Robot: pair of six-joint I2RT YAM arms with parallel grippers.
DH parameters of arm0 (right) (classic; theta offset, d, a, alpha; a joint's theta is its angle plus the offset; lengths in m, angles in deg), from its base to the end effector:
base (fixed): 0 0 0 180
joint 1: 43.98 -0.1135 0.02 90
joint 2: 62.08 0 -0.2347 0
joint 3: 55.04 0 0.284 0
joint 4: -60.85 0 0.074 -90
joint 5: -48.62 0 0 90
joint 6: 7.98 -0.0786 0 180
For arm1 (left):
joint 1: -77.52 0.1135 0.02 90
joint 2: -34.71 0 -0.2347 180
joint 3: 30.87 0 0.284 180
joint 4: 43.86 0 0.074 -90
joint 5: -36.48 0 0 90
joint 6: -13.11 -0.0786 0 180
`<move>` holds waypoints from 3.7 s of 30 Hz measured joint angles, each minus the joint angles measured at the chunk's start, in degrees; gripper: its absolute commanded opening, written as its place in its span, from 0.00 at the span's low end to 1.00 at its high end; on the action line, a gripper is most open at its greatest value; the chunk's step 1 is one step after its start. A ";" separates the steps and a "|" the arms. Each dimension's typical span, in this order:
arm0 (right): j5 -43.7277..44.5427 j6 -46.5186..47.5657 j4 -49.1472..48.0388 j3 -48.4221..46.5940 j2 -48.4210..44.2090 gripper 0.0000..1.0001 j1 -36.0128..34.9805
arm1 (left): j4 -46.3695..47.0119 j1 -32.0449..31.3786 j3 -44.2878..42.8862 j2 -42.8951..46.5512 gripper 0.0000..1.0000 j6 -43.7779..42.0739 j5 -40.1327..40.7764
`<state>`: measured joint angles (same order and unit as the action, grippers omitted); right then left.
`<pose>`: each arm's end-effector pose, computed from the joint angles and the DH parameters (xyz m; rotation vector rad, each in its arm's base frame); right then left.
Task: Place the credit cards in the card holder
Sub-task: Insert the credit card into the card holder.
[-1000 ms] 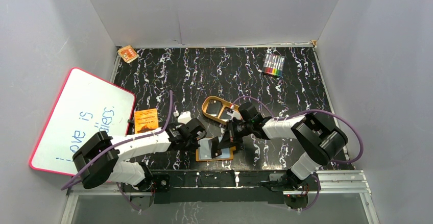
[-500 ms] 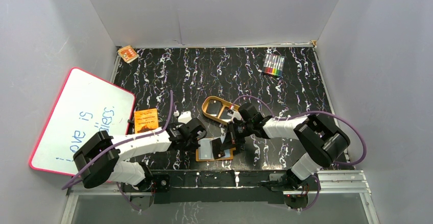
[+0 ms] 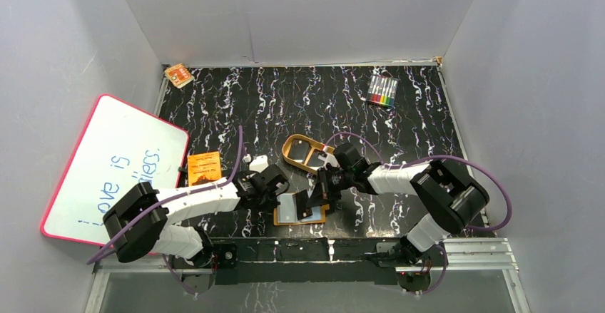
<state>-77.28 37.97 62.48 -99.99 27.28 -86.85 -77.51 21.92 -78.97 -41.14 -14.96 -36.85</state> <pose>0.2001 0.2486 0.0503 -0.3213 2.6708 1.3677 0.1799 -0.2228 0.0778 -0.2419 2.6054 -0.3712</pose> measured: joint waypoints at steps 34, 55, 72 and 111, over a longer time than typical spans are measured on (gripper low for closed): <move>2.25 -14.38 -15.06 4.48 3.50 0.00 -3.89 | 2.01 0.20 0.85 0.33 0.06 0.70 -1.03; 9.90 -21.94 -22.03 8.13 1.88 0.04 -6.69 | 8.04 0.37 3.19 0.94 0.00 3.41 -1.95; 9.99 -18.34 -13.25 3.63 1.42 0.50 -7.10 | 9.62 0.39 4.44 2.05 0.00 4.76 -2.38; 22.47 2.67 26.08 -15.17 -7.19 0.71 -9.03 | -2.38 0.35 7.96 14.80 0.44 5.60 1.40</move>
<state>-54.81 40.64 88.55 -115.16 20.09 -95.88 -79.90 22.27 -71.01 -26.35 -9.36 -35.45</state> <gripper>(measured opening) 0.730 0.328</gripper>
